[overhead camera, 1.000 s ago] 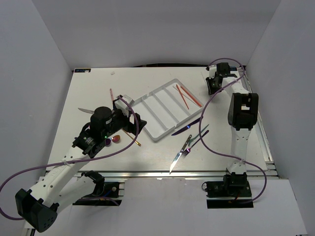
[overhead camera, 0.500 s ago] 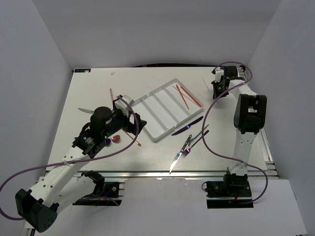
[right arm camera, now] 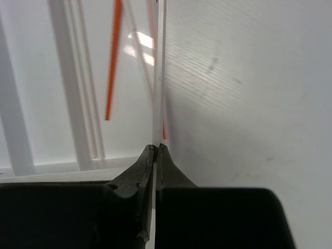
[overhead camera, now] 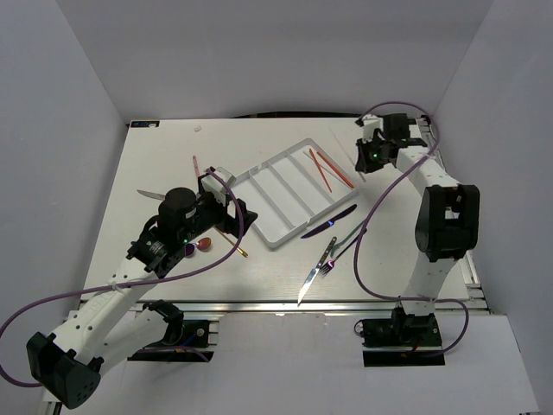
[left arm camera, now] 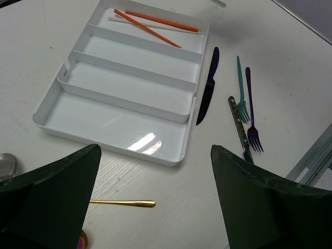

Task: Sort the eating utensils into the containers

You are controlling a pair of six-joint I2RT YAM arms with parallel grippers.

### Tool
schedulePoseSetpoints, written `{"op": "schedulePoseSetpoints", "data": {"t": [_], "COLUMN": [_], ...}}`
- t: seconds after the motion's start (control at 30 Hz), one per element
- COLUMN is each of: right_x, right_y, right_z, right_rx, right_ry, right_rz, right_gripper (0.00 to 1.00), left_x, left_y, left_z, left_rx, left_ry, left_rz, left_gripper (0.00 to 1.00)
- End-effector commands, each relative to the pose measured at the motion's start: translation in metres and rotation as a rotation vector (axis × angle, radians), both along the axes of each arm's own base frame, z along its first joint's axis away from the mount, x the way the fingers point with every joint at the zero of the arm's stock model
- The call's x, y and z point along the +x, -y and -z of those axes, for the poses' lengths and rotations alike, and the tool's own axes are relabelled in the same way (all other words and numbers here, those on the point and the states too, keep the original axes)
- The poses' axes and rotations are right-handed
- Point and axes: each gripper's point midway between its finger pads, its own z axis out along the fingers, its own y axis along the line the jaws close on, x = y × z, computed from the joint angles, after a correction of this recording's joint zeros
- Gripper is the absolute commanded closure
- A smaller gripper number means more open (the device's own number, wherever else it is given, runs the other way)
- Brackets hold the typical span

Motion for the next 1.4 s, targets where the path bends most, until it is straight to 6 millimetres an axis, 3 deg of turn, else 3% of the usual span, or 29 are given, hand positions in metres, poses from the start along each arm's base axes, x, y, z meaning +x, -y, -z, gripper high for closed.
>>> {"op": "schedulePoseSetpoints", "data": {"t": [0.0,0.13,0.23,0.53,0.67,0.93,1.13,1.23,1.27,1.33,1.37], "right_x": [-0.017,-0.020,-0.017,-0.013,-0.013,-0.020,-0.033,-0.042,-0.049,-0.065,-0.079], "right_y": [-0.046,-0.077,-0.087,-0.085,-0.086,-0.096,-0.101,-0.106,-0.109,-0.120,-0.127], "right_z": [0.007,0.012,0.019,0.035,0.032,-0.024,-0.057,-0.094,-0.117,-0.136,-0.156], "right_rx": [0.045,0.030,0.008,-0.041,-0.038,0.016,0.059,0.062,0.062,0.068,0.113], "right_ry": [-0.030,-0.043,-0.050,-0.061,-0.054,0.064,0.128,0.233,0.290,0.347,0.387], "right_rz": [-0.093,-0.139,-0.150,-0.129,-0.145,-0.219,-0.269,-0.302,-0.320,-0.388,-0.442], "right_gripper": [1.00,1.00,1.00,1.00,0.89,0.63,0.62,0.61,0.60,0.52,0.38], "left_x": [-0.001,0.000,0.000,0.001,0.001,0.003,0.007,0.012,0.014,0.024,0.026], "left_y": [-0.001,-0.001,-0.001,-0.001,0.000,0.002,0.001,0.000,-0.002,-0.007,-0.007], "left_z": [-0.008,-0.008,-0.007,-0.006,-0.004,0.002,0.011,0.017,0.020,0.031,0.035], "left_rx": [-0.012,-0.010,-0.007,-0.007,-0.002,0.004,0.020,0.026,0.029,0.026,0.016], "left_ry": [0.029,0.028,0.027,0.025,0.021,0.009,-0.010,-0.039,-0.049,-0.109,-0.142], "left_rz": [0.005,0.001,-0.002,0.000,0.000,0.005,-0.007,-0.035,-0.050,-0.086,-0.086], "left_gripper": [0.02,0.02,0.02,0.02,0.02,0.02,0.02,0.02,0.02,0.02,0.02]}}
